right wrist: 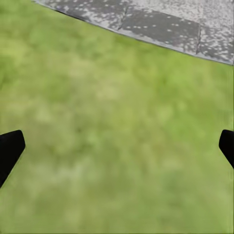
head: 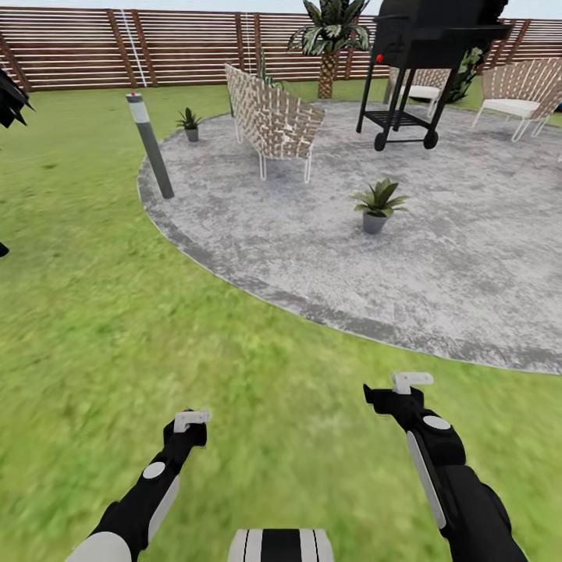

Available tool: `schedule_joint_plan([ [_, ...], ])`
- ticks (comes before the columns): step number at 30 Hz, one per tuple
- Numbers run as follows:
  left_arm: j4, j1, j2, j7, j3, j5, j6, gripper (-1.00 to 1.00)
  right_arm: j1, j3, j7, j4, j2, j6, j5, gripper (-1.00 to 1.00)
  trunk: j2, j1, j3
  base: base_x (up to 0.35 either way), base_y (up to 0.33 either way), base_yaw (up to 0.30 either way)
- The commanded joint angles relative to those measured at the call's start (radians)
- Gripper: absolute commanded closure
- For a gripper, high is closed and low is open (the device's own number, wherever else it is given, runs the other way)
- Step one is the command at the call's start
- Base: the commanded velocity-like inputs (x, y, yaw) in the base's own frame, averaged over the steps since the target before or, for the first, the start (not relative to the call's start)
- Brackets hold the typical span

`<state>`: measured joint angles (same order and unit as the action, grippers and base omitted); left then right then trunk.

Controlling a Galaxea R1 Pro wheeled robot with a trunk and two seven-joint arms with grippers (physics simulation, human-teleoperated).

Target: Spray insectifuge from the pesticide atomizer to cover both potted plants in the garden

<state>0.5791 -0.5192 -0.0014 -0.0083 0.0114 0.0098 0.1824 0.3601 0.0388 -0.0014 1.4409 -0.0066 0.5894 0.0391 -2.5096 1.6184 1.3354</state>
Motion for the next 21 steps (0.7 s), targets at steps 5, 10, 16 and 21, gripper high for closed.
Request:
schedule_joint_plan([
  [5, -0.001, 0.000, 0.000, -0.001, 0.001, 0.001, 0.003, 1.00, 0.000, 0.000, 0.000, 0.001, 0.000, 0.006, 0.004, -1.00, 0.000, 0.000, 0.001, 0.334, 0.158, 0.000],
  [10, -0.001, 0.000, 0.000, -0.001, 0.001, 0.001, 0.003, 1.00, 0.000, 0.000, 0.000, 0.001, 0.000, 0.006, 0.004, -1.00, 0.000, 0.000, 0.001, 0.334, 0.158, 0.000],
  [16, -0.001, 0.000, 0.000, -0.001, 0.001, 0.001, 0.003, 1.00, 0.000, 0.000, 0.000, 0.002, 0.000, 0.006, 0.004, -1.00, 0.000, 0.000, 0.001, 0.334, 0.158, 0.000],
  [21, -0.001, 0.000, 0.000, -0.001, 0.000, 0.001, 0.003, 1.00, 0.000, 0.000, 0.000, 0.001, 0.000, 0.006, 0.004, -1.00, 0.000, 0.000, 0.001, 0.334, 0.127, 0.000],
])
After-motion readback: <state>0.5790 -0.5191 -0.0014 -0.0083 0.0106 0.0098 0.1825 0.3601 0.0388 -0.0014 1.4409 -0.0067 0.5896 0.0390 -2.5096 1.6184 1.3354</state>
